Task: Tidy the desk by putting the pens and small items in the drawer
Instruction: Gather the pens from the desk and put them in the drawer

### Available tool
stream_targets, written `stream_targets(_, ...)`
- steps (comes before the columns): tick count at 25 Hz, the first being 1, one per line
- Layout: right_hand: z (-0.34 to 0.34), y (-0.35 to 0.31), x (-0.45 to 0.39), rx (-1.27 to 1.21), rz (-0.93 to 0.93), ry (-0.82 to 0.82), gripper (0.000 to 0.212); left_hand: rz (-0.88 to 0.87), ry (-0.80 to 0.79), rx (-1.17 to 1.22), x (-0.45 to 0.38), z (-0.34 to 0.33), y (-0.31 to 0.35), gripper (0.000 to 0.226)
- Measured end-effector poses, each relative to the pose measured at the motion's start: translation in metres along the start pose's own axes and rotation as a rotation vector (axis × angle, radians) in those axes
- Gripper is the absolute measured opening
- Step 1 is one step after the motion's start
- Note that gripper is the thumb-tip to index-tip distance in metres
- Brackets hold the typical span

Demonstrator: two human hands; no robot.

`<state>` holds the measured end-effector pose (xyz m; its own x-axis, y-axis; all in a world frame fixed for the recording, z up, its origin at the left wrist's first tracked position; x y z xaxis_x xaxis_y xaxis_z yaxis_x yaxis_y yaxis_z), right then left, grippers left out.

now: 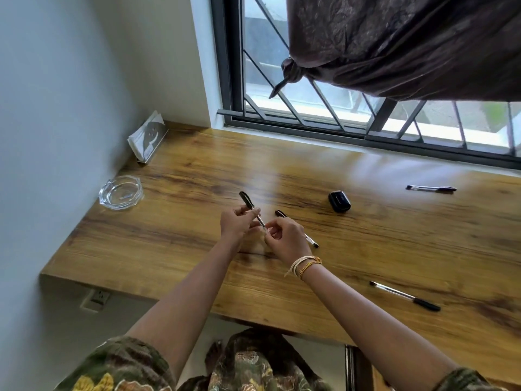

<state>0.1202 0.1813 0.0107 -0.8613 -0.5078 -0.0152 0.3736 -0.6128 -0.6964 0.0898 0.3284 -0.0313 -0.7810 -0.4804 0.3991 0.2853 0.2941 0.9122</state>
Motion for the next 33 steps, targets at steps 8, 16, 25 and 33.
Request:
stream_targets(8, 0.043, 0.067, 0.003, 0.174, -0.185, 0.086, 0.038, 0.047, -0.063, 0.087, 0.012, -0.032, -0.004, 0.004)
stream_targets(16, 0.039, 0.066, 0.004, 0.176, -0.153, 0.040, 0.015, 0.107, -0.085, 0.016, 0.016, -0.040, -0.008, 0.008)
stream_targets(25, 0.040, 0.053, 0.008, -0.357, -0.276, 0.182, 0.014, 0.223, -0.251, 0.108, 0.023, -0.061, -0.017, 0.012)
stream_targets(33, 0.049, 0.071, 0.022, -0.449, -0.304, 0.083, 0.018, 0.263, -0.322, 0.106, 0.029, -0.087, -0.025, 0.005)
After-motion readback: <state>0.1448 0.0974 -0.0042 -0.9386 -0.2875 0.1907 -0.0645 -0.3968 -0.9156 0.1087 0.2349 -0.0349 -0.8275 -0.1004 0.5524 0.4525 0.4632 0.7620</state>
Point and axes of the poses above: each hand's wrist, its own x-axis away from the middle knuckle, its own z-axis out of the back of the hand, y = z × x, the point moved 8 cm from there along -x, towards the middle knuckle, and after that the axes turned 5 degrees about -y, right-handed, at the moved point
